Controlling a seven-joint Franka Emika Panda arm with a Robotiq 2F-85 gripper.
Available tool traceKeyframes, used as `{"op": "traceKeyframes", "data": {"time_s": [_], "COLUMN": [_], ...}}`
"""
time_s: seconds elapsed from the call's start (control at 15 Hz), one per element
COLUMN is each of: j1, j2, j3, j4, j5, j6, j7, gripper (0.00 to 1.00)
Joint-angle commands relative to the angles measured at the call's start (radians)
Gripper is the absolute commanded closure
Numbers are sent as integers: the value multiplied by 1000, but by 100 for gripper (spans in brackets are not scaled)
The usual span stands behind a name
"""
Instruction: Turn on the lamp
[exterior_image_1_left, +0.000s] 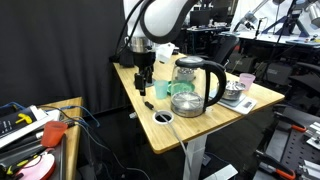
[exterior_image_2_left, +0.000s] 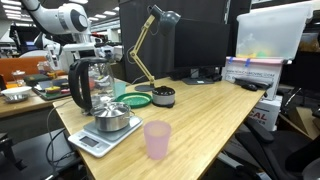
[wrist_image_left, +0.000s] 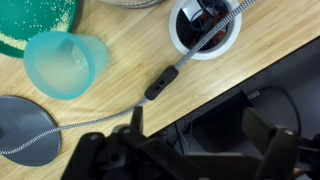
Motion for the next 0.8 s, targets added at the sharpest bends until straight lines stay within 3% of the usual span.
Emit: {"op": "traceKeyframes", "data": {"time_s": [0.0,0.07,0.13,0.27,0.73], "j1": [0,-1,0,4,26], "j2": [76,98,118,146,181], "j3": [-14,-15,-15,-21,-76], "j4": [78,100,122,155,195], "j5": [30,37,43,49,16], "j6": [1,-2,-5,-6,-4], "j7": [1,-3,-3,3,65], "gripper": [0,2,26,32,81]}}
